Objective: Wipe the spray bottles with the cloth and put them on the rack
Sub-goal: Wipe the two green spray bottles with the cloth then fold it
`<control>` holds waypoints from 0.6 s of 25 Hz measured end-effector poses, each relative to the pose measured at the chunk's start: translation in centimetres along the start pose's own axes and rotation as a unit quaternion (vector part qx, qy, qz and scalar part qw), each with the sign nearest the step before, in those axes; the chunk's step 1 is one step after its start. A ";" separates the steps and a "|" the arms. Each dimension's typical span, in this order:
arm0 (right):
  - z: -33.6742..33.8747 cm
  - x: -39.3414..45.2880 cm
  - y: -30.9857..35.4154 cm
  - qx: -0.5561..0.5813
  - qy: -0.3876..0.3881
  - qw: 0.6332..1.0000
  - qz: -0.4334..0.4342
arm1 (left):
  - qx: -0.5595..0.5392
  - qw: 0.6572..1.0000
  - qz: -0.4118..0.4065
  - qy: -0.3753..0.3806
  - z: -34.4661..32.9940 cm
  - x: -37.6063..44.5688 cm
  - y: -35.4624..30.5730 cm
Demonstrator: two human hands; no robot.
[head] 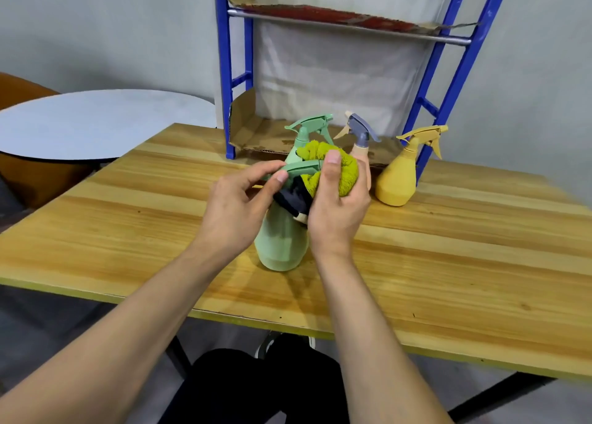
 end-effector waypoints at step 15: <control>1.5 2.1 -3.3 0.065 -0.111 0.961 -0.244 | -0.029 0.999 0.016 0.009 -0.3 -0.3 0.0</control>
Point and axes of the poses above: each hand's wrist, its own x-axis towards the middle knuckle, its own z-axis out of the back of the hand, y = z × x, the point moved 5 cm from there along x, towards the middle knuckle, and after that the axes turned 4 degrees about -y, right-handed, at the moved point
